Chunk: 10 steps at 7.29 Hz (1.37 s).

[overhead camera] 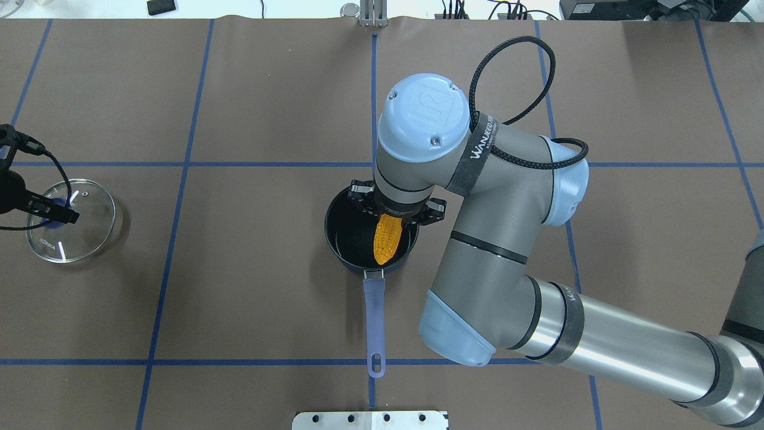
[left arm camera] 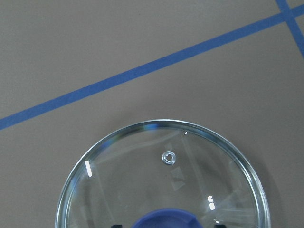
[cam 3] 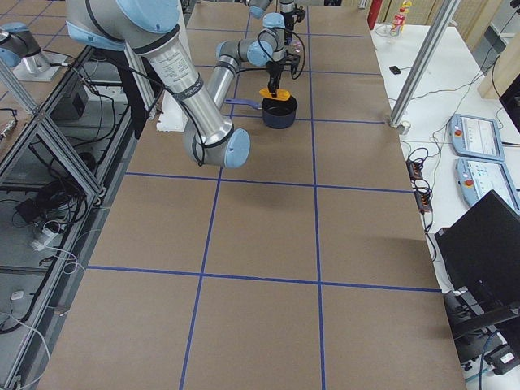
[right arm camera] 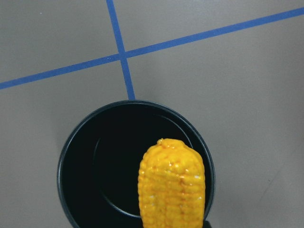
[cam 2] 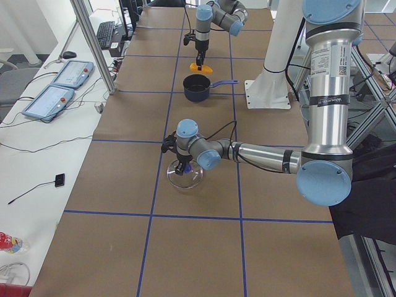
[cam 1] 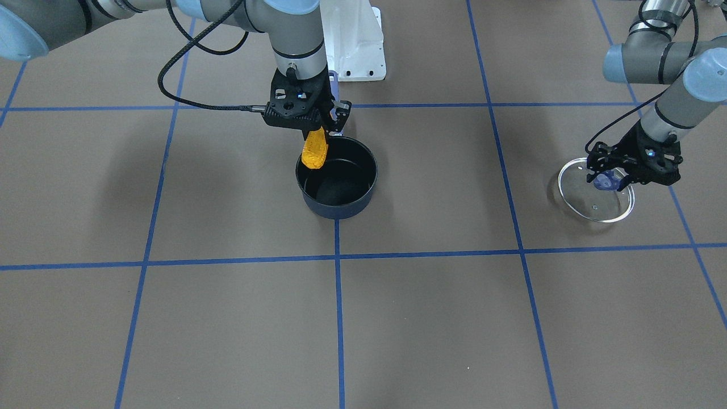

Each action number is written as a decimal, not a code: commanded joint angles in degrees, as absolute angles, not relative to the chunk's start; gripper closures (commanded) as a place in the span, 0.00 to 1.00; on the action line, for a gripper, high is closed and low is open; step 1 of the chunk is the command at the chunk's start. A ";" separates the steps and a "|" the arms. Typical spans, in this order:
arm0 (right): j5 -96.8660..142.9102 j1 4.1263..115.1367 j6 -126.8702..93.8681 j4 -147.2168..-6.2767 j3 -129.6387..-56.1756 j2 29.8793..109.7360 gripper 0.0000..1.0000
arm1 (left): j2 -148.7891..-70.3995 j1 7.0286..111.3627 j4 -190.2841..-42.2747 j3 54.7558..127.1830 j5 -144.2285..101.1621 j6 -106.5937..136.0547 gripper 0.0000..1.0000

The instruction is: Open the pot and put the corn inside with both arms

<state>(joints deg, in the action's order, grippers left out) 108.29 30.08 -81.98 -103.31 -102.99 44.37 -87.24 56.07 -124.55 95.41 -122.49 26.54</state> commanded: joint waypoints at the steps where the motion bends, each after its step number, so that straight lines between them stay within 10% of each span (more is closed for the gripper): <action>1: 108.28 30.06 -81.91 -103.18 -102.92 44.30 0.62 | -87.54 55.90 -124.45 94.66 -122.34 26.54 0.51; 10: 107.49 30.06 -81.65 -98.19 -98.45 44.30 0.60 | -87.28 55.99 -125.32 95.36 -122.78 26.46 0.03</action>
